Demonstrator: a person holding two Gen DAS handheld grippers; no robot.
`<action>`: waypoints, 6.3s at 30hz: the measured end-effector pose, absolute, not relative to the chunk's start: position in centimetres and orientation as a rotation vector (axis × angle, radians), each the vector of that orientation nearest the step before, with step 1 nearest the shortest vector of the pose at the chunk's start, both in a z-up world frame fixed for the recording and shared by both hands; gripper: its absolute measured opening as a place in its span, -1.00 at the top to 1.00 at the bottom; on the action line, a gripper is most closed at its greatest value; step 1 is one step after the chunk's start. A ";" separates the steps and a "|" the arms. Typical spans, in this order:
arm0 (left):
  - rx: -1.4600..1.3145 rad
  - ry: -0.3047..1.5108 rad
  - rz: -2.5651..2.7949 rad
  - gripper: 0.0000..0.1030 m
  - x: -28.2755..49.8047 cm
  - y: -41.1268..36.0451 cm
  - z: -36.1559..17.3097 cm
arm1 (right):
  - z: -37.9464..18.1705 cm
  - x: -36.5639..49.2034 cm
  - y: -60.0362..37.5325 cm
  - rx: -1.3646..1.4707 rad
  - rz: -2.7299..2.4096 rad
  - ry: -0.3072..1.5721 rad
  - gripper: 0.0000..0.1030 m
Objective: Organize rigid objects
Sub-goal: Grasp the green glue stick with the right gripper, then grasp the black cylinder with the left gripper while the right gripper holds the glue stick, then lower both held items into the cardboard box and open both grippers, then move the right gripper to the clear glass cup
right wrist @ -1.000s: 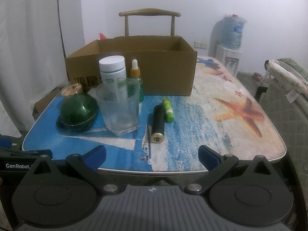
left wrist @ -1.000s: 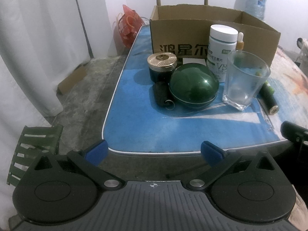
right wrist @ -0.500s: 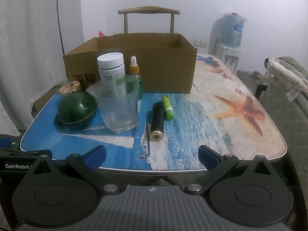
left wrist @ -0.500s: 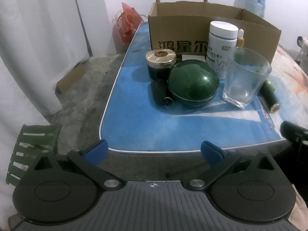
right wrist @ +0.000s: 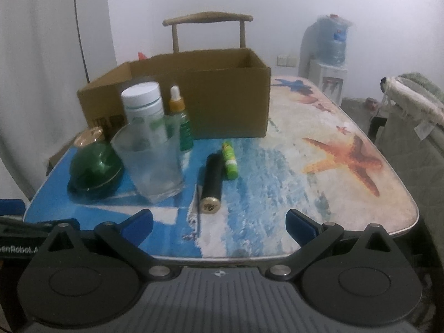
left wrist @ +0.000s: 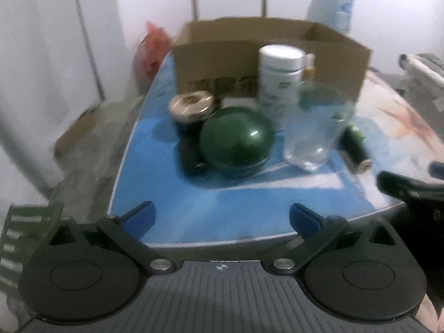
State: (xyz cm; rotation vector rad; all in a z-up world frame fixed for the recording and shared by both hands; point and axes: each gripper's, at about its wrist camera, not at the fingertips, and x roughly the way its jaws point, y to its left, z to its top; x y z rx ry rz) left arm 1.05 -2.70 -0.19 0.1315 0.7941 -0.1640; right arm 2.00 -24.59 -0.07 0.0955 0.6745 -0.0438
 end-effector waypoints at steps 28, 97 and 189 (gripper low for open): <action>0.249 0.639 -0.676 -0.34 2.8 -15.3 -1.9 | -1.9 13.8 -32.5 0.096 0.233 0.707 -0.16; 0.259 0.702 -0.515 0.59 6.6 -19.3 -3.1 | -3.3 11.1 -35.9 0.286 0.307 0.756 0.68; 0.143 0.681 -0.640 -0.86 4.4 -9.9 -2.6 | 0.3 14.5 -29.2 0.356 0.497 0.732 0.60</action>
